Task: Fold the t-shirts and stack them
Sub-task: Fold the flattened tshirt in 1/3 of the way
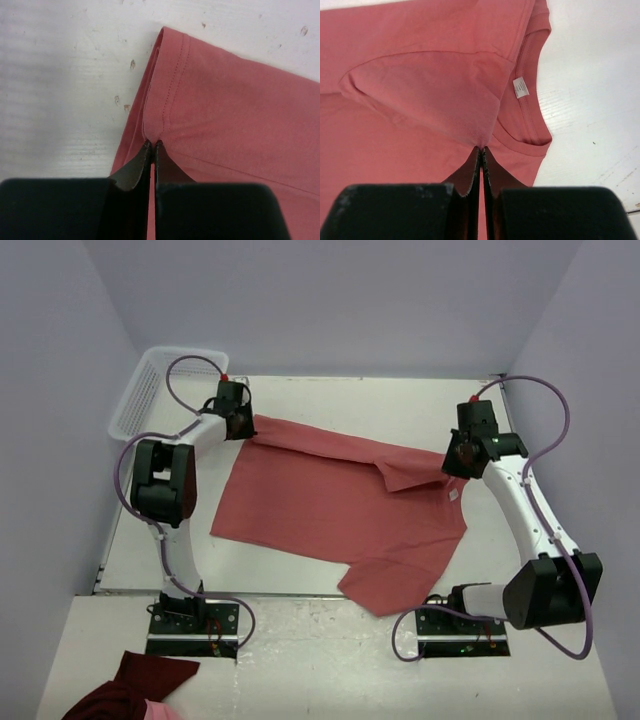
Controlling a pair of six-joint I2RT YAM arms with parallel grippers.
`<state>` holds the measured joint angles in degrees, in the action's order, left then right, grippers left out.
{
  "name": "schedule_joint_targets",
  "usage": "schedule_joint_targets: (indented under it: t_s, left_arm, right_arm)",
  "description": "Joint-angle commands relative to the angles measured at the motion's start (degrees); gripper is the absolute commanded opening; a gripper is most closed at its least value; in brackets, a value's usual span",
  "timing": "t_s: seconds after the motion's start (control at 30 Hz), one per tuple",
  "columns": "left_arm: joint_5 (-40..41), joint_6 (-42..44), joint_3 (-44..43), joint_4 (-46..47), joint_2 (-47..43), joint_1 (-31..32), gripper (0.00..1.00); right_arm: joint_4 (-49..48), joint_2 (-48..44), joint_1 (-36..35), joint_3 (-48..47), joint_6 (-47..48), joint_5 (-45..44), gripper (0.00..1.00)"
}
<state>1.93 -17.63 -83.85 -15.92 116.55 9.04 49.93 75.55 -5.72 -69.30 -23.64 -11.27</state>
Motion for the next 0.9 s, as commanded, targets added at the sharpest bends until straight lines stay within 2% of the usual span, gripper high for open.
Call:
schedule_joint_targets:
  t_s: [0.0, 0.43, 0.47, 0.5, 0.57, 0.67, 0.7, 0.73, 0.77, 0.8, 0.83, 0.87]
  left_arm:
    - [1.2, -1.1, 2.2, 1.2, -3.8, -0.6, 0.00]
    - [1.1, -2.0, 4.0, 0.9, -3.9, -0.6, 0.00]
    - [0.9, -2.1, 4.3, 1.1, -3.9, -0.6, 0.02]
    - [0.9, -2.1, 4.5, 1.2, -4.0, -0.5, 0.07]
    - [1.3, -2.6, 5.0, 1.6, -4.2, -0.5, 0.08]
    - [1.6, -3.2, 5.2, 1.7, -4.7, -0.4, 0.22]
    - [1.8, -3.2, 5.4, 1.7, -4.9, -0.3, 0.35]
    - [2.3, -3.4, 5.5, 1.7, -5.5, -0.2, 0.41]
    - [3.3, -3.6, 6.2, 1.9, -6.2, 0.1, 0.46]
    - [3.6, -3.9, 6.7, 2.2, -6.9, 0.4, 0.57]
    - [4.0, -4.1, 7.1, 2.5, -8.3, 0.8, 0.62]
    - [4.7, -4.2, 7.9, 3.0, -9.1, 1.1, 0.65]
  right_arm:
    - [-0.1, -1.5, -0.2, 3.3, -1.2, -1.1, 0.00]
    - [-0.9, -1.4, -1.6, 7.3, -2.0, -1.5, 0.00]
    - [-0.9, -1.2, -1.7, 7.6, -2.2, -1.6, 0.00]
    - [-0.9, -0.8, -1.8, 7.8, -2.3, -1.7, 0.00]
    - [-0.7, -0.4, -2.4, 8.1, -2.6, -2.5, 0.00]
    - [0.2, 0.2, -3.0, 8.4, -3.1, -4.5, 0.00]
    - [0.3, 0.3, -3.1, 8.6, -3.3, -4.9, 0.01]
    - [0.5, 0.4, -3.2, 8.7, -3.9, -5.3, 0.11]
    - [1.0, 0.6, -3.4, 9.2, -4.4, -6.4, 0.18]
    - [1.0, 0.4, -3.7, 9.6, -4.7, -6.7, 0.23]
    - [1.0, 0.3, -4.3, 10.1, -5.1, -7.1, 0.32]
    - [1.4, -0.1, -4.6, 10.2, -5.5, -7.9, 0.35]
